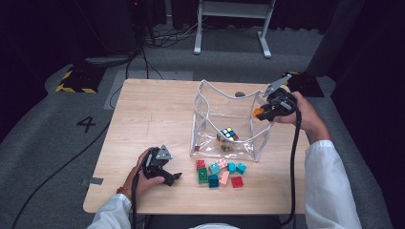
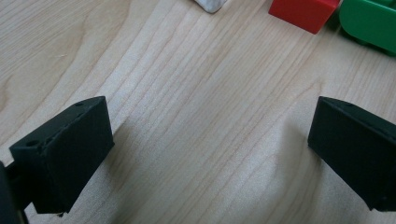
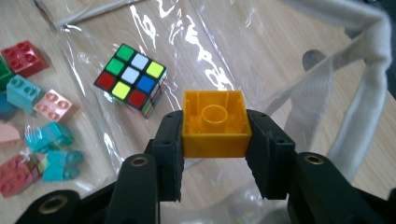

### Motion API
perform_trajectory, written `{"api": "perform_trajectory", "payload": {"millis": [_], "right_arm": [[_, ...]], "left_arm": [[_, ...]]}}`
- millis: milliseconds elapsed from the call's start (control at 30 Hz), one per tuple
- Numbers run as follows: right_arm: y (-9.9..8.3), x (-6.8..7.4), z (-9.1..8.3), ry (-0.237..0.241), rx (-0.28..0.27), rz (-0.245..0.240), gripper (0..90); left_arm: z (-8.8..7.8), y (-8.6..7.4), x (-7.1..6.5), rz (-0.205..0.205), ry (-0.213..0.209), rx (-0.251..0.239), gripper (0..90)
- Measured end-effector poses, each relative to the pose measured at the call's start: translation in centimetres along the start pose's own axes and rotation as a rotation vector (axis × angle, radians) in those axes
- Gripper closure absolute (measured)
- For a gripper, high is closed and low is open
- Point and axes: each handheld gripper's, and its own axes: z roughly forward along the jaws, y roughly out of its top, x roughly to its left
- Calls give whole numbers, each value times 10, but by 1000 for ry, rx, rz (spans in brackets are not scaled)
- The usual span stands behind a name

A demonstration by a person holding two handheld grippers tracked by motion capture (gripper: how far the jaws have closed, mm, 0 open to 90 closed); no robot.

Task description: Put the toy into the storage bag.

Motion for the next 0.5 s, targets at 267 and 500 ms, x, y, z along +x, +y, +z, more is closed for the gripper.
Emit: {"api": "perform_trajectory", "payload": {"millis": [267,500], "right_arm": [[-8,-1,-3,-9,10,2,589],[-7,2,-9,-29,-33,15,507]], "left_arm": [[0,0,0,1,1,0,1],[0,0,0,0,0,0,1]]}}
